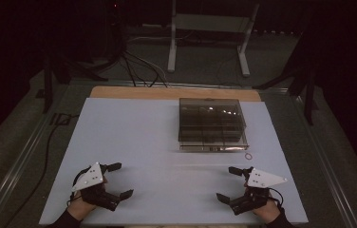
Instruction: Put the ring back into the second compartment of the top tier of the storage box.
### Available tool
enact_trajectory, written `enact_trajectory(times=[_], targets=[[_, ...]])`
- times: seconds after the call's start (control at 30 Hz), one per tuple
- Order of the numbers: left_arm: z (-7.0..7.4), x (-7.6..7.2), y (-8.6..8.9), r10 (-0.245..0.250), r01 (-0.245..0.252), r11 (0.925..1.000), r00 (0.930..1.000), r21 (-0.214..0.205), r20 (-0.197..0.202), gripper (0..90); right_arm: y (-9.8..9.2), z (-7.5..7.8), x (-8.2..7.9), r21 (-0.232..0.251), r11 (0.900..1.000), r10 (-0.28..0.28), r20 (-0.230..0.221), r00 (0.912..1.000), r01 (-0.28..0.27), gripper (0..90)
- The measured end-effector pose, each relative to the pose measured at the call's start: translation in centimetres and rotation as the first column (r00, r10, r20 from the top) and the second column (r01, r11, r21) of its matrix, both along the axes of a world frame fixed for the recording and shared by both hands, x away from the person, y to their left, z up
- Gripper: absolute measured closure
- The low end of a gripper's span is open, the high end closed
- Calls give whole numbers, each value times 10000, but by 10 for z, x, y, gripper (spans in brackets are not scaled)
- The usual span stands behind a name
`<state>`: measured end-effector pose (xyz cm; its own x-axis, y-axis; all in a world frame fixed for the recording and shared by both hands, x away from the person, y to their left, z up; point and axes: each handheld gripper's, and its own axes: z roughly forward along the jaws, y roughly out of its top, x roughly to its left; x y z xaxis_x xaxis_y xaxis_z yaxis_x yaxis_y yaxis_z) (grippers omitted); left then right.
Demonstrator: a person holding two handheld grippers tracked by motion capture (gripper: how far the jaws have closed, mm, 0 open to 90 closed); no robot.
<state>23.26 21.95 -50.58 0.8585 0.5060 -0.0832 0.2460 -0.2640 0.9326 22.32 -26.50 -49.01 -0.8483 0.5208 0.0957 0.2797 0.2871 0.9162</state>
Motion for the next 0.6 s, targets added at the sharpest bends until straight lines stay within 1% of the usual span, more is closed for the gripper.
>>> enact_trajectory(times=[0.1, 0.23, 0.3, 0.6], targets=[[0, 0, 0, 15, -15, 10000, 10000, 21, -13, 7, 0, 3, -1, -13, 10000, -28, 86, 10000, 28, 0], [0, 1, 0, 25, -25, 10000, 10000, 13, -25, 6, -3, 10, -2, 92, 9999, -102, 229, 9997, 100, 0], [0, 0, 0, 33, -33, 10000, 10000, 23, -11, 6, -6, 15, -3, 238, 9995, -207, 365, 9991, 199, 0], [-2, 2, 2, 105, -105, 9999, 9999, -60, -75, 7, -13, 22, -1, 432, 9978, -536, 592, 9968, 510, 0]])
